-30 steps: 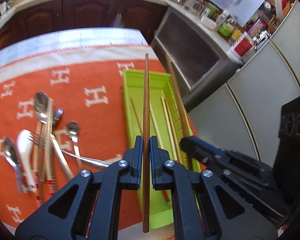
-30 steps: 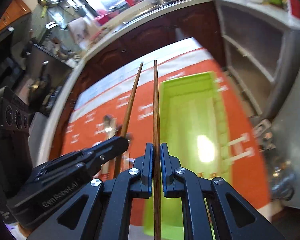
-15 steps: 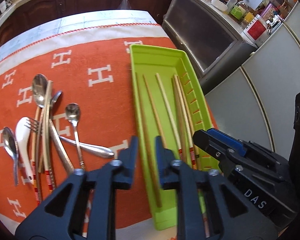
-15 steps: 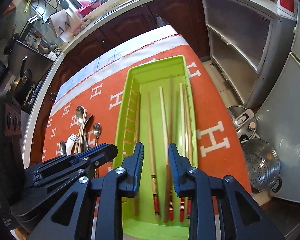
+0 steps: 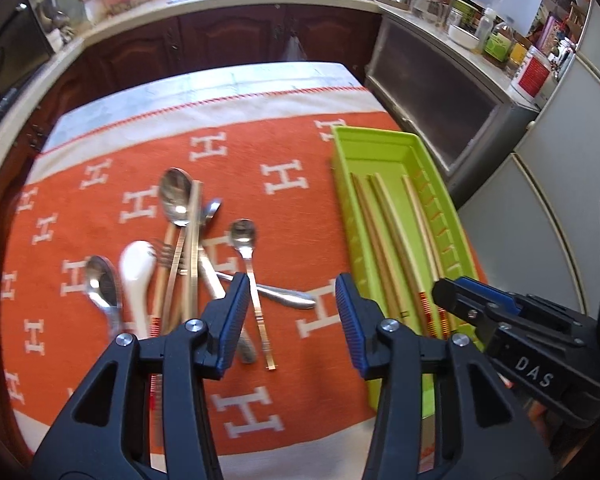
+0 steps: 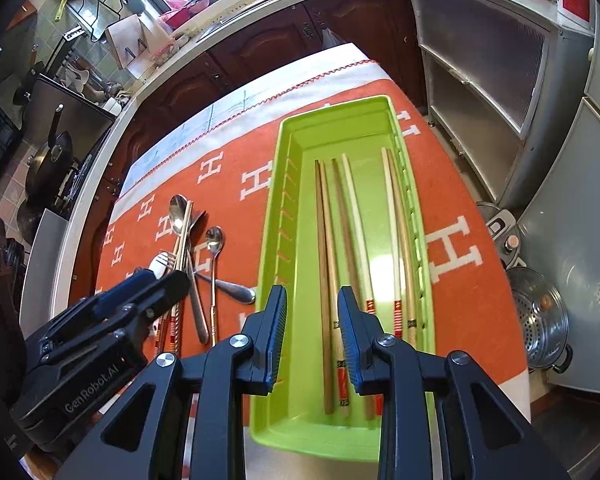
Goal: Organize utensils
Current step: 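Withdraw both tools from the tray back over the utensil pile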
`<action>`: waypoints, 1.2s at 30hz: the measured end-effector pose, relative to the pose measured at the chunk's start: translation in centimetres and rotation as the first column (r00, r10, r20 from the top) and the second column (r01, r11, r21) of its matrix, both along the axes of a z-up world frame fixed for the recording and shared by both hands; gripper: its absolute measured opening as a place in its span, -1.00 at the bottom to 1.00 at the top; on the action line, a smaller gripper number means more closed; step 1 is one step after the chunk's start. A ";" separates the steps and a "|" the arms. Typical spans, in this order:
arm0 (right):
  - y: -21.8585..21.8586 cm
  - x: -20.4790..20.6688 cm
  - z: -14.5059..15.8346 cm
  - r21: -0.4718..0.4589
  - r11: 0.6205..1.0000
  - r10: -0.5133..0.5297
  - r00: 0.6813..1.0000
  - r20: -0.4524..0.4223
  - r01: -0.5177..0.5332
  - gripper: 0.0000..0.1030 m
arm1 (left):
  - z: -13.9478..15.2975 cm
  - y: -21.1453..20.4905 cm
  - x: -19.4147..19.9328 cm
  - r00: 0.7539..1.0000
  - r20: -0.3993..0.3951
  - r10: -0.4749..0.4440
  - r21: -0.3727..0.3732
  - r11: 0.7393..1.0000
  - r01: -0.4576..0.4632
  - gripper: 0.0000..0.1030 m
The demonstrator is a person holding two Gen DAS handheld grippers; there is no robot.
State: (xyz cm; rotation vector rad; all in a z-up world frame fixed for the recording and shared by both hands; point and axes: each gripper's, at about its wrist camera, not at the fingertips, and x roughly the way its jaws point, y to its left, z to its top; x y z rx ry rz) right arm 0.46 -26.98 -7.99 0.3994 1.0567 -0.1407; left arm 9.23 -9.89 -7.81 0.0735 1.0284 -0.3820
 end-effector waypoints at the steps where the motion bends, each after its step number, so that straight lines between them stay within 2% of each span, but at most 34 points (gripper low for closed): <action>1: 0.2 -0.1 0.0 -0.001 1.000 0.001 1.000 -0.002 -0.001 -0.48 | 0.1 0.4 -0.2 1.000 0.012 0.007 0.008 1.000 -0.007 -0.20; 7: 1.9 -0.3 0.4 -0.010 1.000 0.020 1.000 -0.002 -0.020 -0.48 | 0.6 2.3 -1.0 0.997 0.069 0.035 0.051 0.998 -0.038 -0.20; 18: 5.2 0.5 1.4 -0.033 0.997 0.066 0.998 0.007 -0.066 -0.48 | 1.3 4.8 -1.9 0.989 0.131 0.064 0.062 0.995 -0.073 -0.20; 36: 8.7 2.9 1.0 -0.063 0.989 0.135 0.991 -0.004 -0.135 -0.47 | 0.6 8.7 -1.7 0.976 0.166 0.139 0.084 0.984 -0.154 -0.20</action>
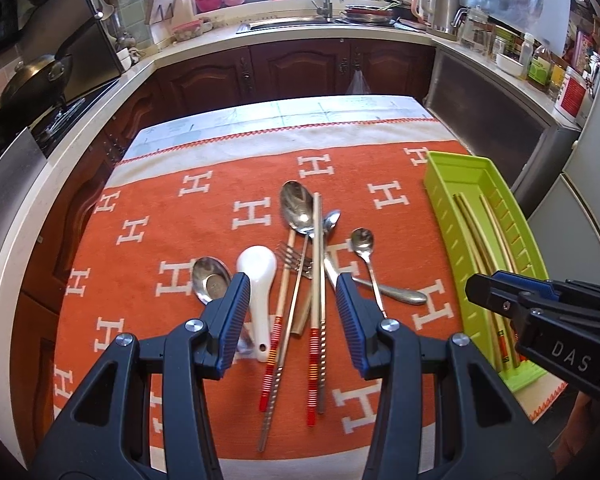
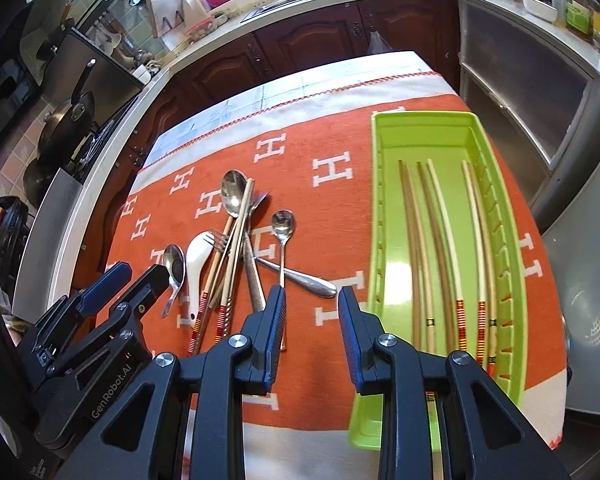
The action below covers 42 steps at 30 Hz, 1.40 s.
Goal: Organize utensils
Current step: 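Withdraw both tools from the tray back over the utensil pile, then grasp the white ceramic spoon with the right tool while the left tool grasps a metal spoon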
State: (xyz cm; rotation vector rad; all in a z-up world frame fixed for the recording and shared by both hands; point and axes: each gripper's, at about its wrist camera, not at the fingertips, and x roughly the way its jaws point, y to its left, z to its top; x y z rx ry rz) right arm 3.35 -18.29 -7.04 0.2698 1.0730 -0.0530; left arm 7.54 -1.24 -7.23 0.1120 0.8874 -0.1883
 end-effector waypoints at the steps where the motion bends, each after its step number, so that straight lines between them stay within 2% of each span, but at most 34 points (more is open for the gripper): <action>1: 0.2 0.1 -0.1 -0.001 1.000 0.005 1.000 -0.002 -0.005 -0.47 | -0.1 0.2 0.1 1.000 -0.001 0.004 0.002 1.000 -0.004 -0.20; 16: 2.8 2.5 -2.1 -0.008 0.998 0.057 0.998 -0.026 -0.057 -0.47 | -1.9 3.0 0.4 0.999 -0.022 0.043 0.003 0.999 -0.043 -0.20; 23: 3.0 3.4 -3.2 0.001 0.998 0.060 0.997 -0.041 -0.060 -0.47 | -3.0 4.8 0.6 0.997 -0.046 0.065 -0.021 0.998 -0.066 -0.20; 31: 3.8 4.4 -4.5 0.002 0.997 0.073 0.996 -0.053 -0.073 -0.47 | -4.6 8.0 1.1 0.991 -0.097 0.095 -0.095 0.990 -0.105 -0.20; 42: 6.4 6.8 -6.8 0.069 0.986 0.153 0.987 -0.054 -0.149 -0.47 | -6.4 11.0 3.3 0.980 -0.169 0.106 -0.218 0.966 -0.142 -0.20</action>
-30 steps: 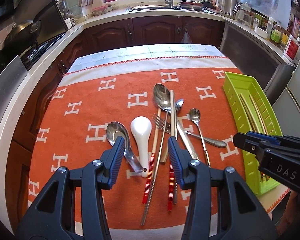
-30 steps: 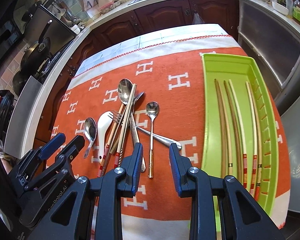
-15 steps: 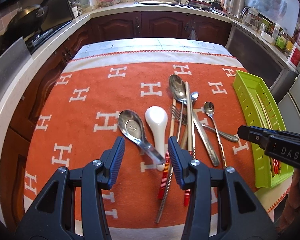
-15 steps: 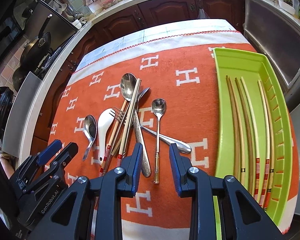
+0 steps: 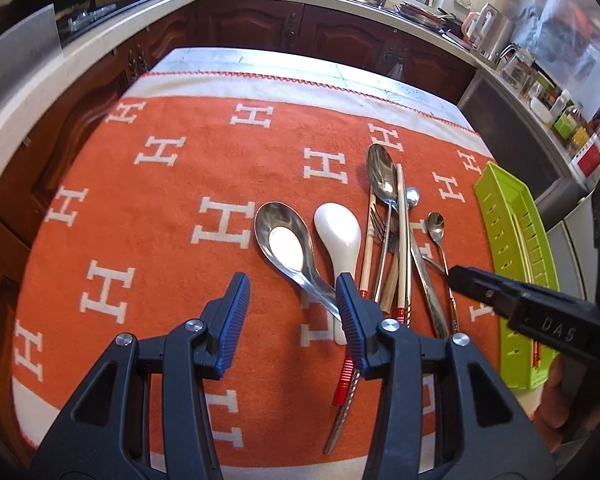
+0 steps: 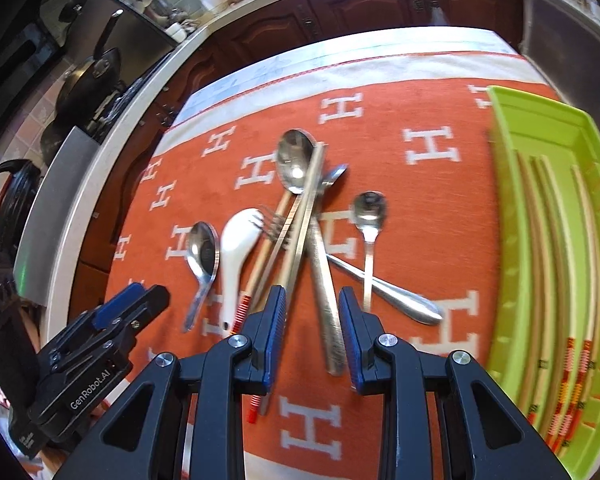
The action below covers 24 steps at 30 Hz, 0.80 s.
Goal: Organize utensils
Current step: 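Grasp the white ceramic spoon with the right tool while the left tool grasps a metal spoon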
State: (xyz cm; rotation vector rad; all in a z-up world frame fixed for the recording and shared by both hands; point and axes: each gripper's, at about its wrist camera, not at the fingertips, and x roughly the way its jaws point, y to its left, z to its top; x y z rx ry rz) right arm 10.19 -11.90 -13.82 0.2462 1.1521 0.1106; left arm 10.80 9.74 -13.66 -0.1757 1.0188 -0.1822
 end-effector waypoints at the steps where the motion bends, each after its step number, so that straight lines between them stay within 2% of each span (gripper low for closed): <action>1: 0.4 0.2 -0.1 0.004 1.000 0.010 1.000 -0.001 -0.010 -0.47 | -0.1 0.1 0.2 1.000 -0.004 -0.001 -0.004 1.000 0.001 -0.20; 9: 3.9 2.2 -1.3 0.026 0.995 0.093 0.996 0.004 -0.093 -0.47 | -2.6 1.9 2.3 0.995 -0.092 0.037 -0.095 0.994 -0.046 -0.20; 15: 5.8 4.6 -3.3 0.087 0.990 0.112 0.993 -0.037 -0.109 -0.47 | -4.6 2.8 4.4 0.987 -0.141 0.076 -0.139 0.986 -0.096 -0.20; 24: 6.3 7.8 -5.9 0.191 0.979 0.091 0.993 -0.069 -0.077 -0.47 | -5.2 2.2 5.9 0.996 -0.064 0.063 -0.118 0.991 -0.070 -0.19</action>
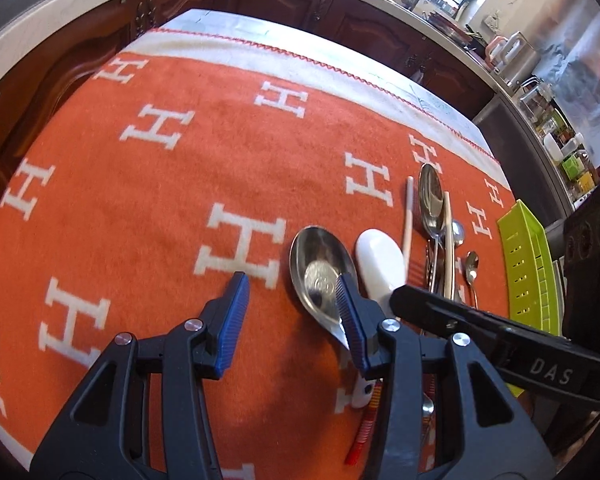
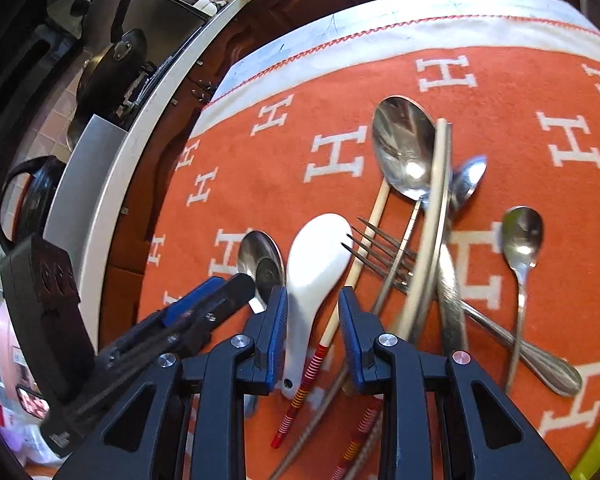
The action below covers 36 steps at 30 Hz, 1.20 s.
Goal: Organize utensils
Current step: 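Grasp the white ceramic spoon with the right tool while the left tool grasps a metal spoon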
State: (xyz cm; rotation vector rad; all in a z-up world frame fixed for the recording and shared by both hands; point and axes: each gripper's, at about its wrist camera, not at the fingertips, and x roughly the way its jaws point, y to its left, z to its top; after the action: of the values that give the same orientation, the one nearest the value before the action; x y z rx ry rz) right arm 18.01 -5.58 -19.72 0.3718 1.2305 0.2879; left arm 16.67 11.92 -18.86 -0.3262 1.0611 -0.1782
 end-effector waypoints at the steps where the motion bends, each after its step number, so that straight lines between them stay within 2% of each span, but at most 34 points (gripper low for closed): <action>1: -0.1 0.2 -0.3 0.002 1.000 -0.004 1.000 -0.010 0.004 -0.47 | 0.0 -0.1 0.0 1.000 0.007 -0.002 0.003 1.000 0.002 -0.18; 7: 0.4 0.4 -0.8 0.010 1.000 0.000 1.000 -0.013 0.000 -0.47 | -0.1 -0.7 0.2 0.999 0.041 -0.027 0.023 0.999 0.026 -0.18; 10: 0.6 -0.1 0.1 -0.002 1.000 0.000 1.000 0.021 0.000 -0.47 | -0.1 -0.8 0.1 0.998 0.055 -0.039 0.027 0.999 0.038 -0.19; 11: 0.3 -0.5 0.6 -0.002 1.000 0.001 1.000 0.030 -0.001 -0.47 | -0.1 -0.8 0.1 0.997 0.061 -0.040 0.025 0.999 0.039 -0.27; 12: 0.4 -0.6 0.7 0.001 1.000 0.006 0.999 0.033 -0.006 -0.47 | -0.2 -0.8 0.2 0.997 0.064 -0.041 0.023 0.999 0.039 -0.56; 15: 0.5 -0.8 0.9 0.020 1.000 0.019 1.000 0.024 -0.019 -0.47 | -0.7 -0.4 0.3 0.998 0.055 -0.028 -0.006 1.000 0.029 -0.94; 21: 0.6 -0.7 0.2 0.038 0.999 0.015 1.000 0.002 -0.015 -0.47 | -1.1 1.5 0.1 0.999 0.033 -0.005 -0.120 0.993 0.009 -1.00; 29: 1.4 -0.1 -0.7 0.036 0.999 0.027 0.999 -0.017 -0.027 -0.47 | -0.6 2.7 -0.4 0.999 0.046 0.006 -0.135 0.991 0.000 -1.00; 36: 1.5 1.0 -1.6 0.092 0.996 -0.001 1.000 -0.025 0.003 -0.47 | -0.6 3.5 -0.4 0.999 0.036 0.012 -0.168 0.986 -0.006 -1.00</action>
State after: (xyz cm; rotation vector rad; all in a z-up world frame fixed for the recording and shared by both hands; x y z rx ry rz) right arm 19.00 -4.04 -21.31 0.4568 1.2439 0.3396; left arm 16.27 15.46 -19.43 -0.4780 1.0100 -0.2652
